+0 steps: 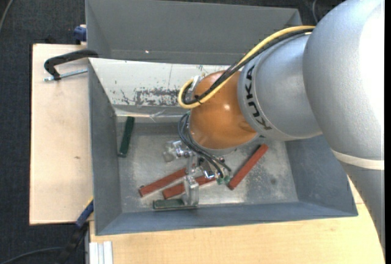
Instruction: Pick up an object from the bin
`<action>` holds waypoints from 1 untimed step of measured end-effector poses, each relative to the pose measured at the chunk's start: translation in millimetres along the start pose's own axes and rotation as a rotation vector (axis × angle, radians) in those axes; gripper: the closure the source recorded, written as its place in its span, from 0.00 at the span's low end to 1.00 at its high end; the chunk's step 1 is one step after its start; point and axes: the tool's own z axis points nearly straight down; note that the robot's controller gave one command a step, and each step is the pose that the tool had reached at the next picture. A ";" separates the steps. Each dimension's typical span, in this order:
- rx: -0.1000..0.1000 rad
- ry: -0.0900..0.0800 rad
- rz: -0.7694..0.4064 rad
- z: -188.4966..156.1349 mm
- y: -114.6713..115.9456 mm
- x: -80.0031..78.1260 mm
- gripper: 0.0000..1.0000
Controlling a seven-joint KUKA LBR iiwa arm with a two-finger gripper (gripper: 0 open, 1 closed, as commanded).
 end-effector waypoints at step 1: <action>0.003 -0.006 0.005 -1.3 -4.3 -2.2 1.00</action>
Offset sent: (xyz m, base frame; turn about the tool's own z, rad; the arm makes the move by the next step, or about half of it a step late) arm 0.0000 0.0000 0.0000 0.0000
